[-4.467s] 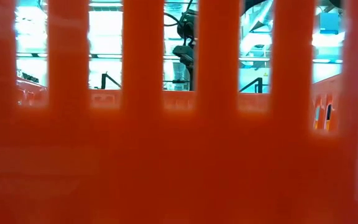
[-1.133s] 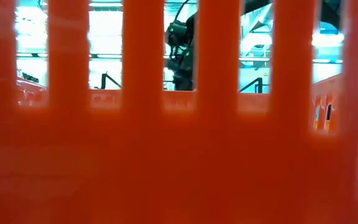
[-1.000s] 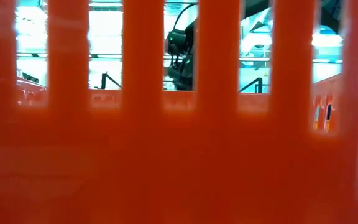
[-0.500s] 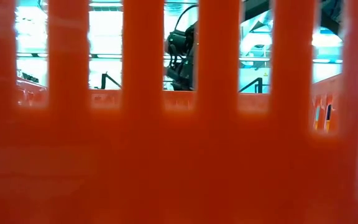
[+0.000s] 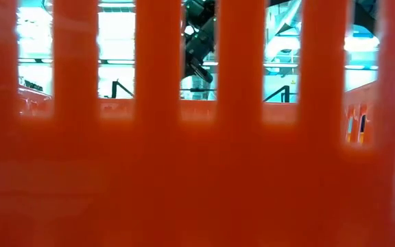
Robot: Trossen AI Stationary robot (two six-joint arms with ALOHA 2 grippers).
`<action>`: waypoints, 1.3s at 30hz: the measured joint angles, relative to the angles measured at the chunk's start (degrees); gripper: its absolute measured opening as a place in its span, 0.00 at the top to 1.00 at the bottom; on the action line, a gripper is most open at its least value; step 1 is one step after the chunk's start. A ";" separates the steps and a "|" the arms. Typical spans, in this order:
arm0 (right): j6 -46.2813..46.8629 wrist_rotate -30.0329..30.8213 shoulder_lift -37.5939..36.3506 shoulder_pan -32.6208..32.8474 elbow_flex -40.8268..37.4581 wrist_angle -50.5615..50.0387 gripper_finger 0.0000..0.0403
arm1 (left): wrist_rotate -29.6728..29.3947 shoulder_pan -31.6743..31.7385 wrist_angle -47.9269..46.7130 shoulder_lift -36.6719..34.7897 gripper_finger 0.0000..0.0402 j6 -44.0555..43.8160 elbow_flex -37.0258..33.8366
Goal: Stack baskets on shelf by color
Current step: Put the middle red bin on the shelf
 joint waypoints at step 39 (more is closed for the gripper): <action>-10.51 13.88 -40.32 36.04 0.24 -13.73 1.00 | 10.40 20.60 18.08 37.20 0.64 73.11 7.18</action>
